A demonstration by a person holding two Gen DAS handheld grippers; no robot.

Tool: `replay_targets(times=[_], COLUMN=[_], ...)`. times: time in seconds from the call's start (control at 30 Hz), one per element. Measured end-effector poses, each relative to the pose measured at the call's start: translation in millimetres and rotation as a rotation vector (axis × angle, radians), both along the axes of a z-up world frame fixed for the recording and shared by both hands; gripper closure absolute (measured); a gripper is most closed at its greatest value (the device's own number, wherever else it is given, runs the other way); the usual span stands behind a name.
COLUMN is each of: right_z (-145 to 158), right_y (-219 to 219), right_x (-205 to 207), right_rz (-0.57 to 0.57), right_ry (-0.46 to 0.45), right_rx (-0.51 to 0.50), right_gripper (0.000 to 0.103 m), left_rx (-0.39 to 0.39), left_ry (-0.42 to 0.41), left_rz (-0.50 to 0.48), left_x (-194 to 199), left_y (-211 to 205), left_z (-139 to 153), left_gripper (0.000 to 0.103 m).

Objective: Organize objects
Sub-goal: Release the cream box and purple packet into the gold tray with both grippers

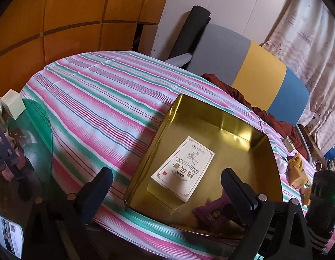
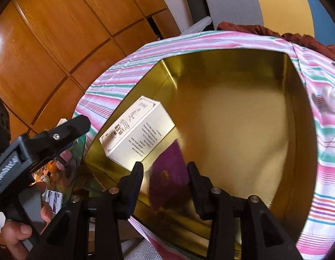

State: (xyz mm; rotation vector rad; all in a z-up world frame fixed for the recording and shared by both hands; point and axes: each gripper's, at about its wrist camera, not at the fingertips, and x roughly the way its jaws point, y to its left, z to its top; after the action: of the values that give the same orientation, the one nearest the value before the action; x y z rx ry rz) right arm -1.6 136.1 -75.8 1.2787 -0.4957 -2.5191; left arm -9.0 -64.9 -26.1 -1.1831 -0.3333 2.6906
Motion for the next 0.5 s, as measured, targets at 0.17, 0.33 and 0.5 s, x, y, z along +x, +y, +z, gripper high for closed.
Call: replay_targets(times=[0.17,0.33,0.5], right_z=[16,33,50], right_y=[8,23,53], right_x=[10,21,37], right_rz=[-0.024,-0.071,-0.17], right_ry=[0.059,0.12,0.178], right_rx=[-0.013,-0.013,0.008], right_gripper=[0.06,0.06,0.06], left_rx=[0.013,0.004,0.001], left_ry=[0.0,0.0,0.006], left_rz=[-0.004,-0.032,-0.086], left_x=[2,5,9], left_y=[5,16,33], left_z=[0,2,4], left_gripper=[0.002,0.002,0.002])
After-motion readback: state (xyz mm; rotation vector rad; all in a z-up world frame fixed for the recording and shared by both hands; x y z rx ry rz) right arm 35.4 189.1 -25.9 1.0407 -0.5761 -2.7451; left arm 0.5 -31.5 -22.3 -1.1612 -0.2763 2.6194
